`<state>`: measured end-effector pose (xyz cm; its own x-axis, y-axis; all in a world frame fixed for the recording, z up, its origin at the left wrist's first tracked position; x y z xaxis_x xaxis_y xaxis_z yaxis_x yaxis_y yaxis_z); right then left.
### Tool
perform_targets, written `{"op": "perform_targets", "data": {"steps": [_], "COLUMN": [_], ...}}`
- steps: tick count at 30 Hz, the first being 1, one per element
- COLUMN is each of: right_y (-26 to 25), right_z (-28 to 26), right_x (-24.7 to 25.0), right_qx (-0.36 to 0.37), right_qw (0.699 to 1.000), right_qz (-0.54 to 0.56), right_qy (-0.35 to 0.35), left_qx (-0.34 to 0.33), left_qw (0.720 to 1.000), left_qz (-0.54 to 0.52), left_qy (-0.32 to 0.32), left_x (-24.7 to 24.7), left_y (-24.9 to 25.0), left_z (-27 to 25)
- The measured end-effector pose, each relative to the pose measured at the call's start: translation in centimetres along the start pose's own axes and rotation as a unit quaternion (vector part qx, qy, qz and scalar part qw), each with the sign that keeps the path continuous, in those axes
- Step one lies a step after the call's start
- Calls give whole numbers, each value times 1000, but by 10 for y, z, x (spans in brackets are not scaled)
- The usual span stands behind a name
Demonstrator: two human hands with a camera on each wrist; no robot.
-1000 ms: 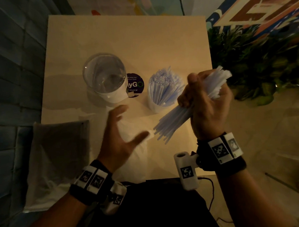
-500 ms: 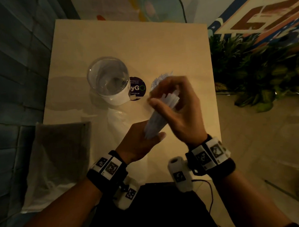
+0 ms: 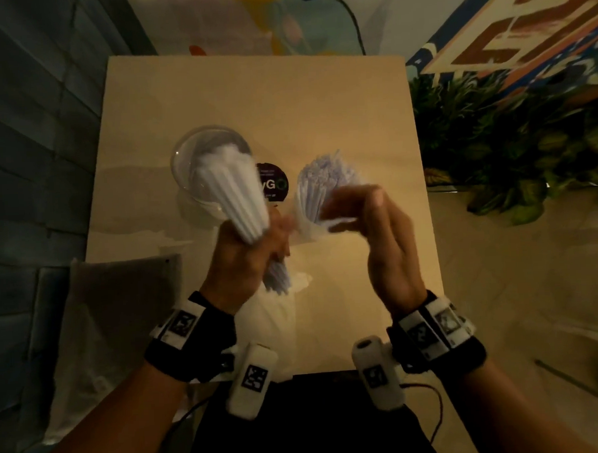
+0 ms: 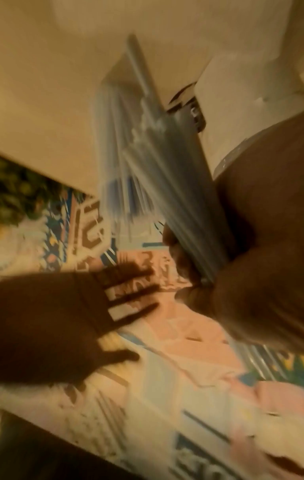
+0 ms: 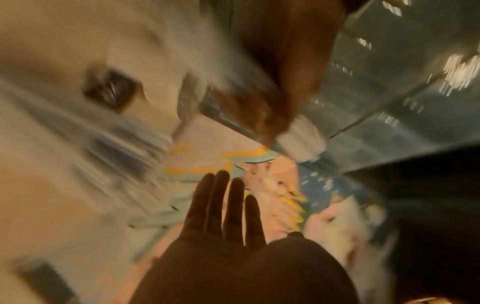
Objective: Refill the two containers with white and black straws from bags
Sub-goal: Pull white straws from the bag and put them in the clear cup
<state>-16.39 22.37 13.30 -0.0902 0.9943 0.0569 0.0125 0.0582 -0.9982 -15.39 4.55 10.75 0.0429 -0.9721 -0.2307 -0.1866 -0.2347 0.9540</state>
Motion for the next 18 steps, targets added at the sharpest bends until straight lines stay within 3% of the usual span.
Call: {"op": "perform_targets", "data": {"steps": [4, 7, 10, 12, 14, 16, 18], "right_y": [42, 44, 37, 35, 30, 18, 0], "right_z": [-16, -16, -18, -20, -19, -18, -19], "right_x": [-16, -36, -63, -66, -46, -22, -8], "right_qx": [-219, -276, -307, -289, -221, -125, -50], "right_qw": [968, 926, 885, 900, 948, 983, 991], "right_qz": [124, 254, 351, 325, 226, 129, 92], "right_qy": [26, 43, -16, -38, -35, -45, -81], "left_qx": [-77, -119, -109, -103, -79, 1, 49], "left_qw": [981, 975, 987, 994, 997, 997, 980], "left_qz": [-173, -176, -106, -36, 16, 66, 139], "left_qy": [-39, -66, -45, -16, -14, -45, -134], "left_x": [-13, -29, -42, -44, -42, -39, -41], "left_y": [39, 48, 38, 35, 30, 17, 4], "left_z": [10, 7, -4, -11, -10, -6, -7]}}
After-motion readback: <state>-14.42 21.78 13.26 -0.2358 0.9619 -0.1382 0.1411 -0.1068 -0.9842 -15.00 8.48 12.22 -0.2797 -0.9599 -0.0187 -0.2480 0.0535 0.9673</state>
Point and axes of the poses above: each hand's wrist, its own z-axis towards the middle knuckle, its own x-axis out of the back of the hand, y = z × x, the point moved 5 cm from there along z, towards the middle knuckle, and after that the axes turned 1 degree about y, right-handed, at the moved point
